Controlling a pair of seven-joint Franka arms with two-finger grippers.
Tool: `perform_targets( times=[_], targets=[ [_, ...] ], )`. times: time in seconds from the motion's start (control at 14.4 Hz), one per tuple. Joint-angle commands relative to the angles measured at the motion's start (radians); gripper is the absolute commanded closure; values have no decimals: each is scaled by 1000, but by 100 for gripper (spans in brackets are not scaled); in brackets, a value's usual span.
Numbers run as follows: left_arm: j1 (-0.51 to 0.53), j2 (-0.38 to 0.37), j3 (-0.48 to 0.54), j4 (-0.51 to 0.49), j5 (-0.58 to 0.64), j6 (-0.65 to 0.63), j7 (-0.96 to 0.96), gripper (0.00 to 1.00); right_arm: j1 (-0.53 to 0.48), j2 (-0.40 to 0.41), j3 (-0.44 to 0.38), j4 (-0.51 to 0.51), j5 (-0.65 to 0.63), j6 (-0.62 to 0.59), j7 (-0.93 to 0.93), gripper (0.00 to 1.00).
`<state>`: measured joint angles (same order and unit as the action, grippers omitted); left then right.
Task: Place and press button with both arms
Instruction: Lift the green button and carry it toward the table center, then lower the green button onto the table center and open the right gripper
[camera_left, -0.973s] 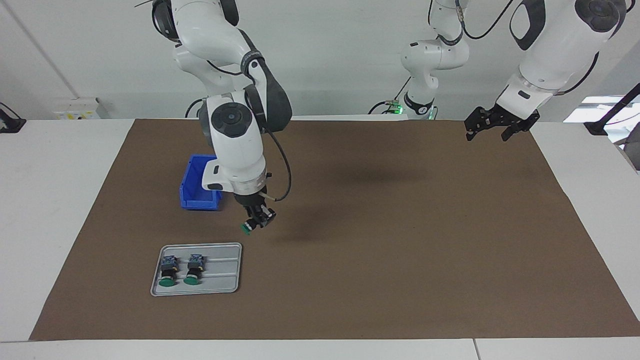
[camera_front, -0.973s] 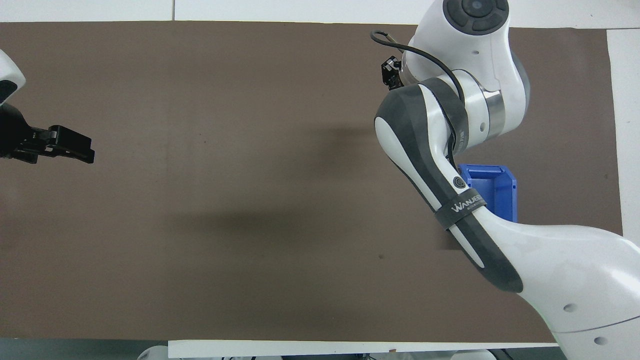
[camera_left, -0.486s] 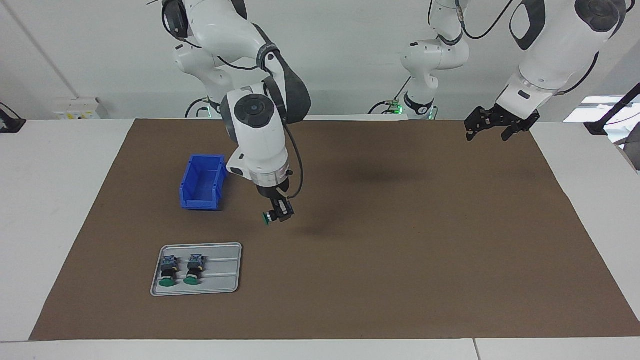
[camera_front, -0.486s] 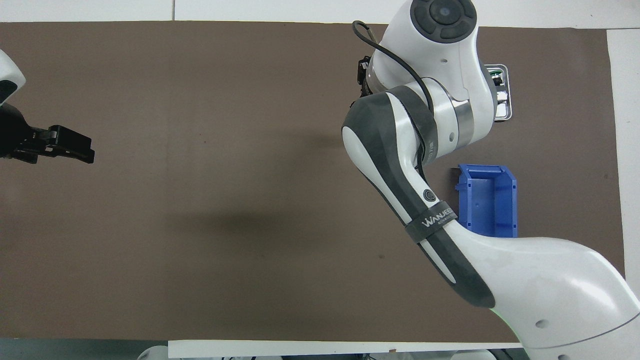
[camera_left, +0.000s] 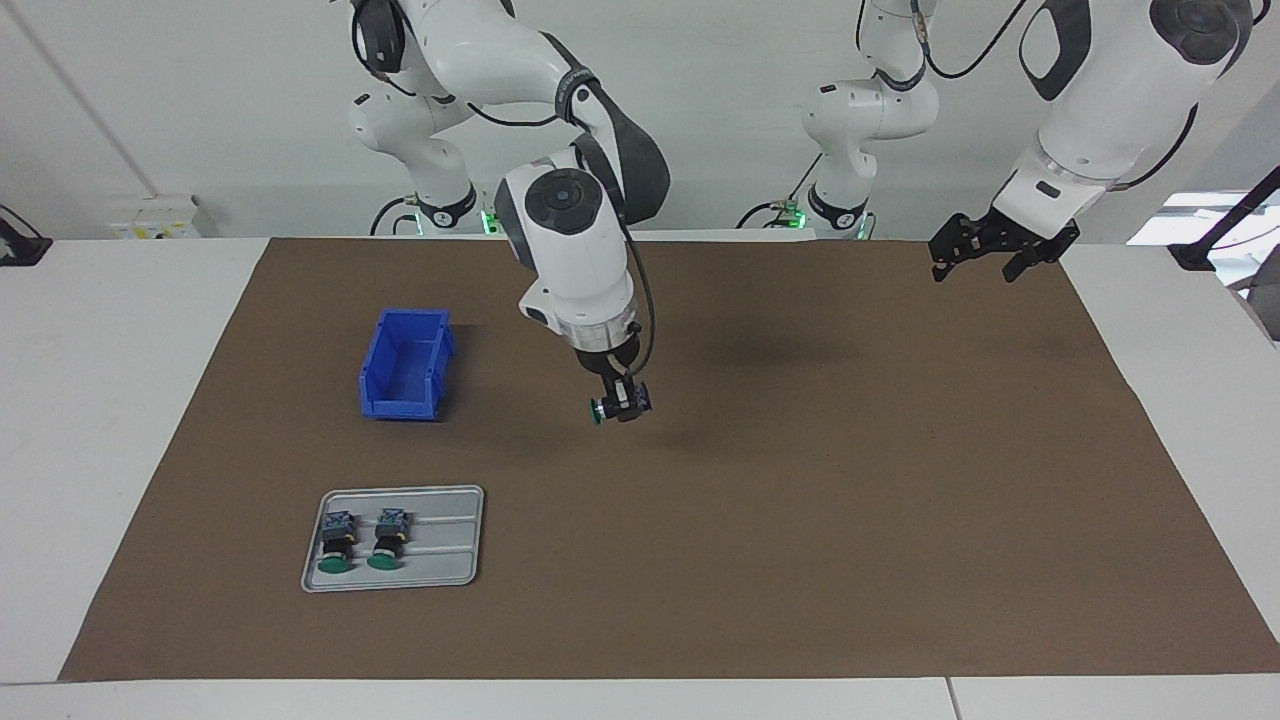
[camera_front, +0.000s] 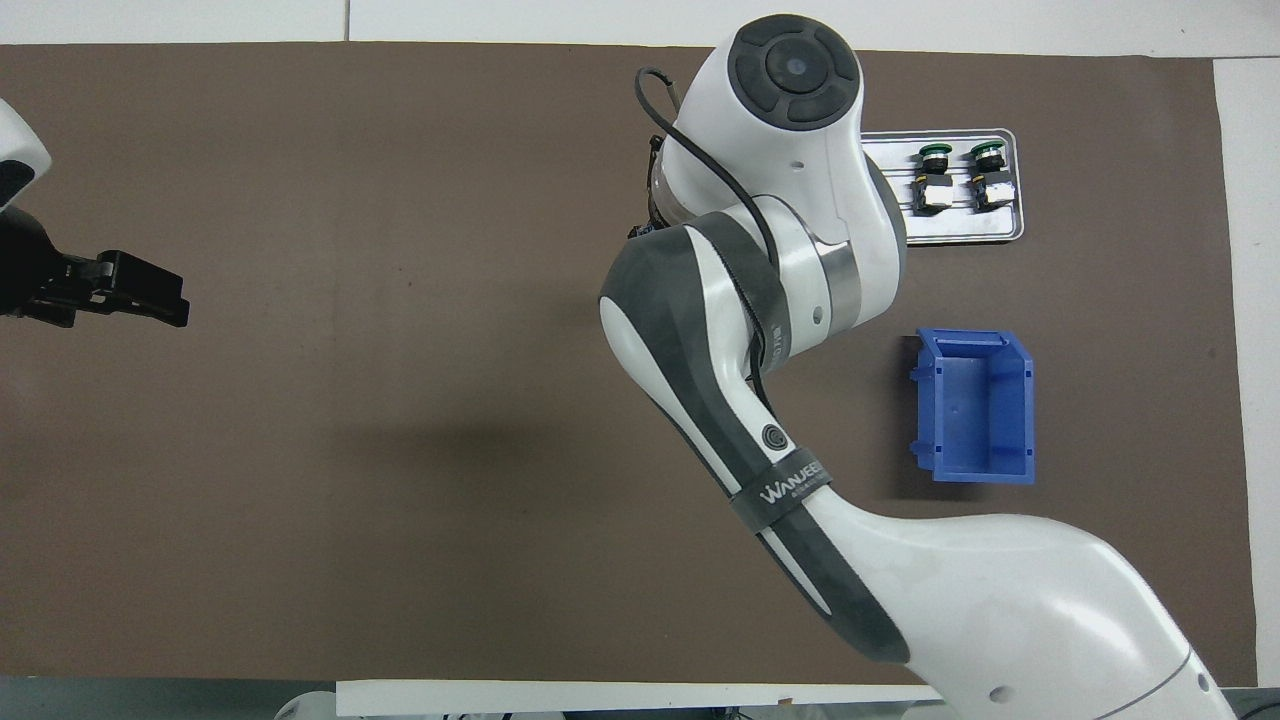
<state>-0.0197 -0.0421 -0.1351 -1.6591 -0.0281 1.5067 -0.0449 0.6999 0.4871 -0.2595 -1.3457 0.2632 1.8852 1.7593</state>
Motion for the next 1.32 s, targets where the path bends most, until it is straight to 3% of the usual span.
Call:
perform_targets(
  times=[0.0,0.42,0.56,1.25],
  targets=[
    [6,-7,-1,-10,7,15,11,0,26,34,-21,5,24,-1,-10,96],
    [6,-7,-1,-10,7,15,11,0,72,82,-12,-43,28,6,-81,95],
    [6,-7,-1,-10,7,15,11,0,85,96,-15,-55,91,40,-51,95],
    [6,-7,-1,-10,7,15,11,0,157,54,-50,-219,119,54,101,95]
  ],
)
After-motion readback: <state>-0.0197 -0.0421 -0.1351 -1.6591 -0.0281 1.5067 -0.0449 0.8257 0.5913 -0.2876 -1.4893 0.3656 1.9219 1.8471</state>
